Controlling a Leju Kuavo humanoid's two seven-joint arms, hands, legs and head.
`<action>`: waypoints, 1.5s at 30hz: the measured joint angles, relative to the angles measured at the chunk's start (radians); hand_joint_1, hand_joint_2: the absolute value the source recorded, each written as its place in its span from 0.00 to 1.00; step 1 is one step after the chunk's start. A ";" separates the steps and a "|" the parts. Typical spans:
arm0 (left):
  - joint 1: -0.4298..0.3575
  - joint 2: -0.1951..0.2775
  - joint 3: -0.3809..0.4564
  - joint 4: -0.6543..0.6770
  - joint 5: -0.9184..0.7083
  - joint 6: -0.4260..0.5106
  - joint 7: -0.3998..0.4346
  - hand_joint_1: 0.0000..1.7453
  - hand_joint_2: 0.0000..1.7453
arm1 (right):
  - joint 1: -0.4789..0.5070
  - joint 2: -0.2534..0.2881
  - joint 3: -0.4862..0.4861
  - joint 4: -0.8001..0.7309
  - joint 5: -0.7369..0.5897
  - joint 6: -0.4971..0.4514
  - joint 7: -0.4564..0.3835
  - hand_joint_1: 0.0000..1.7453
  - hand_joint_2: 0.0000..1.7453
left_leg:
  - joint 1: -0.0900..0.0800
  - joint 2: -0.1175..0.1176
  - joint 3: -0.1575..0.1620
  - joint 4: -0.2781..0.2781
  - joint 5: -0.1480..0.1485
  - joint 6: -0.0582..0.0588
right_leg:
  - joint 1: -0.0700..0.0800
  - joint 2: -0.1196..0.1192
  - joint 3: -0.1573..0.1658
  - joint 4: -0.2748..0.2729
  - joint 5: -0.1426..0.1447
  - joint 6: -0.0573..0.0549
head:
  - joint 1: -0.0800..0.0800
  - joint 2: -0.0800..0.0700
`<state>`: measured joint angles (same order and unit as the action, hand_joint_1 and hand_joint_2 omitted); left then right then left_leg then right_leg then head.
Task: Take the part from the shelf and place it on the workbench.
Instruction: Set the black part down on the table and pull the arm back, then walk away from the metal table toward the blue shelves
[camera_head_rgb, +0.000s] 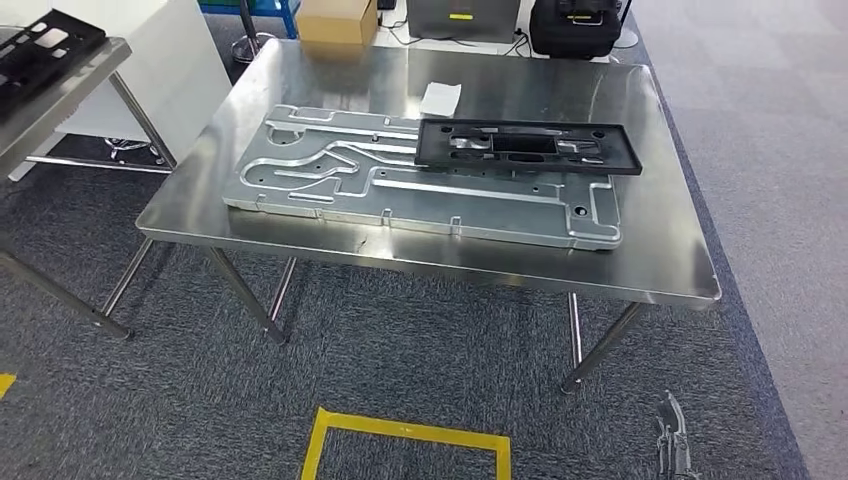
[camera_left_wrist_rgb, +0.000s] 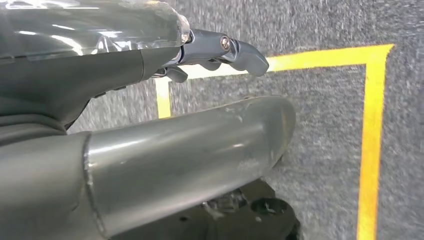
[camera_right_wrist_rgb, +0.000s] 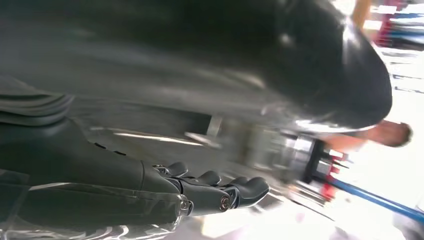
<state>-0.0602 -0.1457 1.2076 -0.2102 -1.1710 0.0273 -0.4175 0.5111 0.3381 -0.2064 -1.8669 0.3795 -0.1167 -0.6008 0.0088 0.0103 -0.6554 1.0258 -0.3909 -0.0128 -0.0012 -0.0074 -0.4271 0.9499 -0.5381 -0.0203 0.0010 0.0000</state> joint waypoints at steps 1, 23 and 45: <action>0.000 0.012 0.003 0.000 0.005 -0.011 -0.002 0.00 0.00 | -0.020 0.001 -0.031 0.051 0.018 0.020 -0.009 0.00 0.00 | 0.001 -0.001 -0.012 0.034 -0.044 -0.004 | -0.002 -0.002 -0.014 -0.001 0.014 -0.007 | -0.002 0.000; -0.008 0.100 0.041 -0.004 -0.004 -0.004 -0.004 0.00 0.00 | -0.441 -0.116 -0.724 1.228 0.492 -0.085 -0.060 0.00 0.00 | -0.002 -0.004 0.138 -0.036 -0.091 0.049 | -0.015 0.012 -0.191 0.221 0.000 0.059 | 0.006 0.000; -0.010 0.088 0.042 -0.005 -0.046 -0.005 0.028 0.00 0.00 | -0.534 -0.176 -0.793 1.629 0.705 0.033 0.610 0.00 0.00 | -0.003 0.025 0.115 -0.012 -0.094 0.032 | -0.003 -0.069 -0.103 0.066 0.028 0.037 | -0.006 0.000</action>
<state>-0.0701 -0.0575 1.2492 -0.2152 -1.2166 0.0224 -0.3900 -0.0231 0.1621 -0.9998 -0.2379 1.0849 -0.0835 0.0088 0.0061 0.0353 -0.5408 1.0139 -0.4848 0.0197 -0.0041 -0.0766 -0.5299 1.0157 -0.5097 0.0166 -0.0047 0.0000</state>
